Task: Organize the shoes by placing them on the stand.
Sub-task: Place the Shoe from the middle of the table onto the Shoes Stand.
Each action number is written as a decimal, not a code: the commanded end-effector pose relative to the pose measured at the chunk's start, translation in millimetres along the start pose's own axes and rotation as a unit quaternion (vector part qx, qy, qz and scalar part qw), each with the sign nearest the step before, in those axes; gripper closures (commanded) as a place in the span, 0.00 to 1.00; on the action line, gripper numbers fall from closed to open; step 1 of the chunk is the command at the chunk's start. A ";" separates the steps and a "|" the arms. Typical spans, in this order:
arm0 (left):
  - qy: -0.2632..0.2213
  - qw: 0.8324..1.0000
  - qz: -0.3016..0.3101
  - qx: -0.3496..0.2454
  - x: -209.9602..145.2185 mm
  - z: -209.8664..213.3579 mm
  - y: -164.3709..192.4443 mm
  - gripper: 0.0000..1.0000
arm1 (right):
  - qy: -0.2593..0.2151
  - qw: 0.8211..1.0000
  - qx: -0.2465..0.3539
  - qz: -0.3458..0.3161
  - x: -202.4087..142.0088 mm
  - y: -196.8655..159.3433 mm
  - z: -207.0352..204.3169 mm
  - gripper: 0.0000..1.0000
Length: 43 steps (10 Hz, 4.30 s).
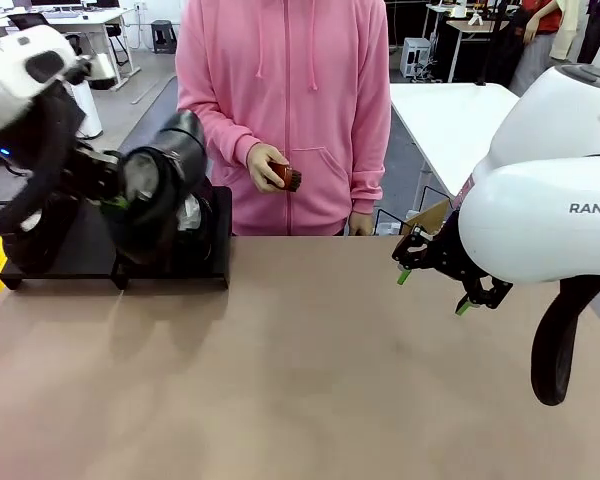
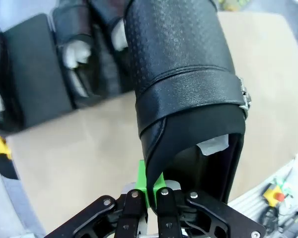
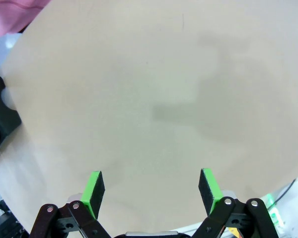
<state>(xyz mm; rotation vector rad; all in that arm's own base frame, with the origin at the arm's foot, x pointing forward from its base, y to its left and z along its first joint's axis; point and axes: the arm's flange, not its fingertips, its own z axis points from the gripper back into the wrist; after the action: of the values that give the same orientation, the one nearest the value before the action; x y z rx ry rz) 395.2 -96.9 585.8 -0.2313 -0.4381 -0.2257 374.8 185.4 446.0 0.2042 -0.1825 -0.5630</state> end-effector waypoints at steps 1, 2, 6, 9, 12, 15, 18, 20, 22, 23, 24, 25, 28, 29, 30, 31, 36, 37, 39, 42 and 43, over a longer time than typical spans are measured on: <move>-0.009 0.998 0.004 0.057 28.5 -9.9 40.4 1.00 | 0.006 1.000 0.012 0.007 3.6 1.5 -0.2 0.00; -0.019 0.997 0.026 0.071 40.1 -6.7 68.6 1.00 | 0.006 1.000 0.012 0.007 3.6 1.5 -0.2 0.00; -0.074 0.989 0.079 0.106 54.3 -34.9 137.5 1.00 | 0.006 1.000 0.012 0.007 3.6 1.5 -0.2 0.00; -0.049 0.986 0.081 0.140 56.1 -76.1 163.0 1.00 | 0.006 1.000 0.012 0.007 3.6 1.5 -0.2 0.00; -0.029 0.986 0.092 0.139 56.0 -106.9 177.4 1.00 | 0.006 1.000 0.012 0.007 3.6 1.5 -0.2 0.00; -0.015 0.985 0.092 0.143 53.8 -131.0 178.8 1.00 | 0.006 1.000 0.012 0.007 3.6 1.5 -0.2 0.00; -0.013 0.984 0.106 0.143 56.0 -146.9 181.3 1.00 | 0.006 1.000 0.012 0.007 3.6 1.5 -0.2 0.00; -0.019 0.981 0.124 0.147 59.6 -155.0 187.5 1.00 | 0.006 1.000 0.012 0.007 3.6 1.5 -0.2 0.00; -0.010 0.981 0.122 0.151 59.0 -160.9 188.1 1.00 | 0.006 1.000 0.012 0.007 3.6 1.5 -0.2 0.00; -0.009 0.980 0.123 0.154 59.1 -161.2 188.4 1.00 | 0.006 1.000 0.012 0.007 3.6 1.5 -0.2 0.00; -0.003 0.978 0.135 0.162 59.3 -162.1 189.2 0.93 | 0.006 1.000 0.012 0.007 3.6 1.5 -0.2 0.00; -0.004 0.978 0.129 0.166 58.4 -163.4 189.5 0.74 | 0.006 1.000 0.012 0.007 3.6 1.5 -0.2 0.00; -0.013 0.976 0.126 0.175 58.9 -159.2 189.9 0.55 | 0.006 1.000 0.012 0.007 3.6 1.5 -0.2 0.00; -0.019 0.976 0.124 0.176 59.3 -153.3 187.8 0.55 | 0.006 1.000 0.012 0.007 3.6 1.5 -0.2 0.00; -0.024 0.976 0.128 0.175 59.0 -145.0 186.2 0.55 | 0.006 1.000 0.012 0.007 3.6 1.5 -0.2 0.00; -0.024 0.977 0.130 0.170 56.0 -133.8 182.4 0.55 | 0.006 1.000 0.012 0.007 3.6 1.5 -0.2 0.00; -0.033 0.974 0.154 0.164 37.3 -90.1 171.7 0.55 | 0.006 1.000 0.012 0.007 3.6 1.5 -0.2 0.00; -0.034 0.978 0.129 0.161 49.5 -103.4 178.4 0.55 | 0.006 1.000 0.012 0.007 3.6 1.5 -0.2 0.00; -0.034 0.978 0.129 0.161 49.5 -103.4 178.4 0.55 | 0.006 1.000 0.012 0.007 3.6 1.5 -0.2 0.00; -0.034 0.978 0.129 0.161 49.5 -103.4 178.4 0.55 | 0.006 1.000 0.012 0.007 3.6 1.5 -0.2 0.00; -0.034 0.978 0.129 0.161 49.5 -103.4 178.4 0.55 | 0.006 1.000 0.012 0.007 3.6 1.5 -0.2 0.00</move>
<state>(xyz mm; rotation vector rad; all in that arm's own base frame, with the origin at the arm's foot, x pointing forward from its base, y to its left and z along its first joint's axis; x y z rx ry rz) 525.2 36.8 483.8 0.0221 -0.4920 0.1152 375.4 185.7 446.1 0.2045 -0.1819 -0.5623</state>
